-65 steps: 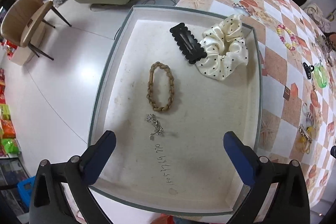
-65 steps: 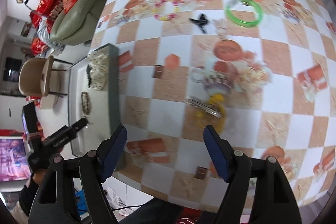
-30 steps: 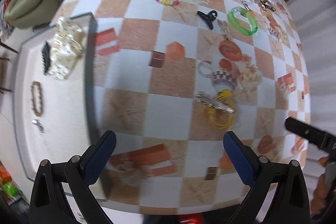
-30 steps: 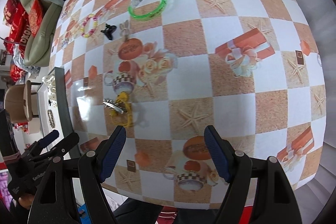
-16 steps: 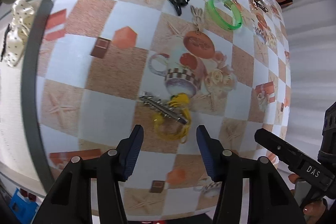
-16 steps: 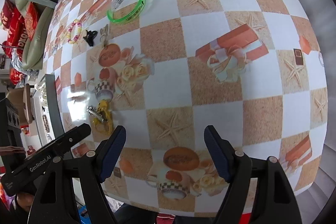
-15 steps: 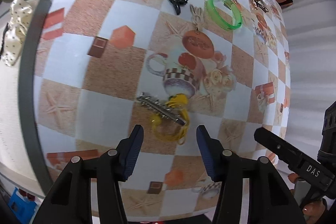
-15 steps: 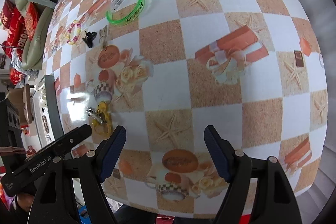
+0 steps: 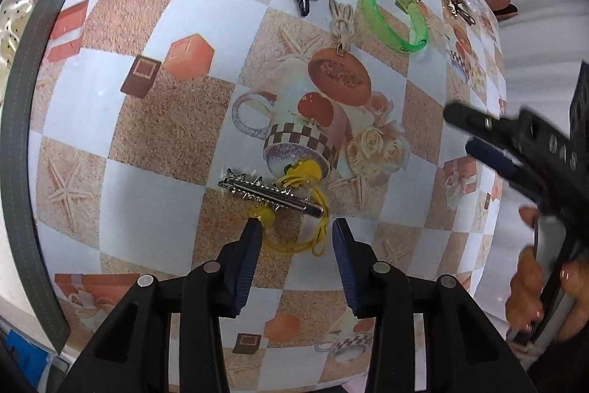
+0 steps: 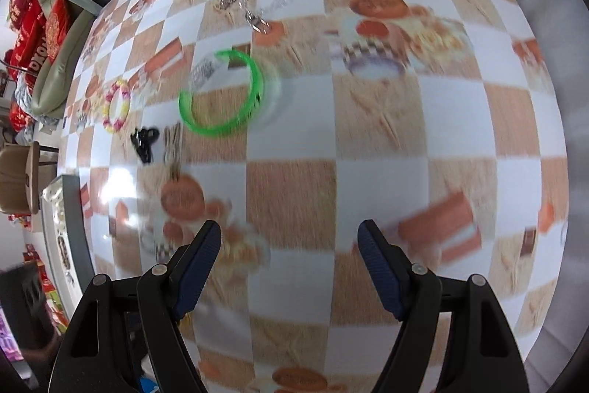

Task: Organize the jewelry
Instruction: 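Move left tool over the table to the yellow keychain's silver spiky charm, then grasp the silver spiky charm with left tool while right tool grasps the green bangle, then lift the keychain and green bangle off the table with both tools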

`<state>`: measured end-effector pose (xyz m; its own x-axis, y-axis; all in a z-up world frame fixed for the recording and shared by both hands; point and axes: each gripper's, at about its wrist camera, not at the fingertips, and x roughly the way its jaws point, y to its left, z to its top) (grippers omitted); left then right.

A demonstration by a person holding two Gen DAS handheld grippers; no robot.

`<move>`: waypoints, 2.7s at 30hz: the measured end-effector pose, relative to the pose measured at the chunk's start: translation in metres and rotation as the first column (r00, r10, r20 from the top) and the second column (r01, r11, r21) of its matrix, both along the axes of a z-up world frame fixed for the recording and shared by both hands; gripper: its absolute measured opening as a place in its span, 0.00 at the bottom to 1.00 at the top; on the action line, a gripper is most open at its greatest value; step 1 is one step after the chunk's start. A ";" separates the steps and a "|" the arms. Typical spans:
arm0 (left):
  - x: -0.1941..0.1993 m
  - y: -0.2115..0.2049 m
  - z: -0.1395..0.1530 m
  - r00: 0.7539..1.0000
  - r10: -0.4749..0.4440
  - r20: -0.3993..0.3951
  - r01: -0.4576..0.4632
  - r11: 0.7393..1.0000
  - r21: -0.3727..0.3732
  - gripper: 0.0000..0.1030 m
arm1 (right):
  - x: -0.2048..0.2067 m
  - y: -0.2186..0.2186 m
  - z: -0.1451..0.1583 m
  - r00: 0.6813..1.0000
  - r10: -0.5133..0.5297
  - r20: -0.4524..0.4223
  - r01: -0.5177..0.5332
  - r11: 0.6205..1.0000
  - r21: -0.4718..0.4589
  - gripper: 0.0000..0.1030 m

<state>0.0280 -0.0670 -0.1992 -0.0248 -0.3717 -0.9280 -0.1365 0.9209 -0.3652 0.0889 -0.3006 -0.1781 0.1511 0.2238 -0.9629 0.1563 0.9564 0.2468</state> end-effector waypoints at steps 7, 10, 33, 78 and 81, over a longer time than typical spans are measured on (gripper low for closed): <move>0.004 0.012 0.010 0.999 0.046 0.022 -0.047 0.998 0.038 0.44 | 0.025 0.003 -0.002 1.000 -0.004 0.014 0.004 1.000 -0.001 0.77; 0.009 0.019 0.003 0.997 0.076 0.002 -0.076 0.997 0.024 0.45 | 0.035 0.005 -0.005 1.000 -0.002 0.022 0.003 1.000 -0.015 0.77; 0.014 0.034 -0.014 0.963 0.259 -0.068 -0.261 0.965 -0.011 0.44 | 0.088 0.032 -0.019 0.998 -0.001 0.071 0.011 0.990 -0.137 0.67; 0.022 0.007 0.022 0.988 -0.123 0.096 0.103 0.976 0.190 0.68 | -0.039 0.014 0.019 0.999 -0.014 0.035 0.014 1.000 -0.012 0.06; 0.023 0.001 0.020 0.984 -0.135 0.117 0.106 0.969 0.225 1.00 | -0.046 0.006 0.019 0.999 -0.036 0.028 0.036 0.999 -0.002 0.06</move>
<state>0.0506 -0.0661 -0.1791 0.0697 -0.1627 -0.9842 0.0160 0.9867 -0.1620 0.0425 -0.2943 -0.1587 0.1856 0.2151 -0.9588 0.1836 0.9510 0.2489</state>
